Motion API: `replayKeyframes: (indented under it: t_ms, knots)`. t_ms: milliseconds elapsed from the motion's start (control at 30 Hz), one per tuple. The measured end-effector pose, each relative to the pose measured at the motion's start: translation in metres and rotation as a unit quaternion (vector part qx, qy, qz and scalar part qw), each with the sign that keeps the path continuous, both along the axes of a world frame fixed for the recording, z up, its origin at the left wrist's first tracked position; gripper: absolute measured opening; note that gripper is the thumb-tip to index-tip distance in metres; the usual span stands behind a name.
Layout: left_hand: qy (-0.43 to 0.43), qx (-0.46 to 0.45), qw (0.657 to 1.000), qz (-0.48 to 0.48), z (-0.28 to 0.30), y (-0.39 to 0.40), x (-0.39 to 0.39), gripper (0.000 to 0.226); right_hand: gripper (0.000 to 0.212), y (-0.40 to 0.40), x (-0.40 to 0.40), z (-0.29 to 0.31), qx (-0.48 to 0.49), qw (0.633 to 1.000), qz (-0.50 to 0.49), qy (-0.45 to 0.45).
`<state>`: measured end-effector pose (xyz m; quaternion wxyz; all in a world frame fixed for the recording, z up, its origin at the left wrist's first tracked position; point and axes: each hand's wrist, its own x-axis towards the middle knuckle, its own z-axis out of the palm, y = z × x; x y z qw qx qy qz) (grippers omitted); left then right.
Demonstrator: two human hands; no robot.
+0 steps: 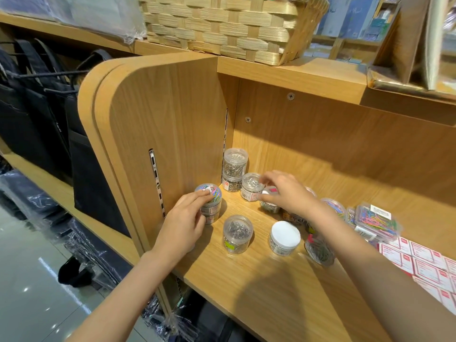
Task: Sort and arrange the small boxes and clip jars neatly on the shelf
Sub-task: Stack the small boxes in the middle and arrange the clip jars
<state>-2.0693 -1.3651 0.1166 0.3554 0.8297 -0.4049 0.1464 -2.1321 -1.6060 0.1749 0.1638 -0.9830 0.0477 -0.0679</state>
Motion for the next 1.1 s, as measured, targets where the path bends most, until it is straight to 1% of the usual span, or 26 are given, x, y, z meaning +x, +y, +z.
replayKeyframes:
  t_ms: [67,100,167,233,300,333,400,500,533,567,633,700,767,867,933,967,1000,1033,1067,1100]
  knots:
    - [0.011,-0.011,1.0,0.0,0.0,0.001,0.0,0.047,0.038,0.02,-0.005,0.004,0.077,0.995,0.054,-0.017]
    - [0.015,-0.016,1.0,0.008,0.0,0.003,-0.001,0.049,0.038,0.03,-0.007,0.005,0.106,0.991,0.078,-0.011]
    - [0.009,-0.011,1.0,0.024,0.001,0.009,-0.003,0.051,0.044,0.045,-0.013,0.0,0.135,0.983,0.115,0.034]
    - [-0.004,0.01,1.0,0.022,-0.001,0.017,-0.005,0.049,0.057,0.054,-0.019,-0.01,0.107,0.979,0.137,0.109]
    - [0.008,0.026,0.999,0.024,-0.004,0.023,-0.007,0.05,0.068,0.058,-0.023,-0.023,0.063,0.978,0.133,0.15]
    - [0.016,0.029,0.999,0.027,-0.005,0.024,-0.009,0.052,0.068,0.059,-0.025,-0.028,0.056,0.98,0.127,0.145]
    - [0.021,0.03,0.999,0.028,-0.006,0.025,-0.011,0.053,0.064,0.058,-0.026,-0.03,0.059,0.987,0.112,0.097]
    - [0.022,0.031,0.999,0.025,-0.006,0.024,-0.012,0.053,0.059,0.047,-0.017,-0.014,0.151,0.987,0.033,-0.034]
    - [0.027,0.034,0.999,0.024,-0.005,0.024,-0.012,0.054,0.06,0.04,-0.011,-0.007,0.161,0.984,-0.002,-0.076]
    - [0.034,0.038,0.998,0.022,-0.005,0.024,-0.012,0.055,0.062,0.033,-0.003,-0.001,0.135,0.984,-0.033,-0.107]
    - [0.04,0.046,0.998,0.019,-0.005,0.025,-0.014,0.059,0.068,0.02,0.015,0.002,0.045,0.987,-0.077,-0.134]
    - [0.041,0.053,0.998,0.022,-0.007,0.027,-0.016,0.061,0.063,0.014,0.026,-0.007,-0.019,0.986,-0.094,-0.137]
    - [0.045,0.051,0.997,0.026,-0.008,0.031,-0.017,0.061,0.053,0.011,0.03,-0.018,-0.049,0.984,-0.095,-0.141]
    - [0.06,0.052,0.997,0.019,-0.009,0.035,-0.019,0.06,0.054,0.013,0.027,-0.021,-0.056,0.98,-0.101,-0.16]
    - [0.084,0.051,0.995,0.012,-0.009,0.034,-0.021,0.064,0.055,0.022,0.021,-0.018,-0.049,0.974,-0.088,-0.205]
    - [0.095,0.051,0.994,0.007,-0.01,0.034,-0.022,0.066,0.054,0.031,0.018,-0.017,-0.024,0.973,-0.061,-0.221]
    - [0.1,0.055,0.994,0.0,-0.011,0.033,-0.023,0.069,0.053,0.041,0.015,-0.018,0.013,0.977,-0.019,-0.214]
    - [0.099,0.061,0.993,-0.008,-0.012,0.031,-0.023,0.072,0.054,0.051,0.013,-0.02,0.05,0.981,0.033,-0.186]
    - [0.098,0.07,0.993,-0.012,-0.014,0.03,-0.023,0.075,0.056,0.06,0.013,-0.024,0.069,0.983,0.078,-0.15]
    - [0.099,0.077,0.992,-0.013,-0.015,0.03,-0.023,0.077,0.058,0.068,0.015,-0.029,0.065,0.984,0.108,-0.127]
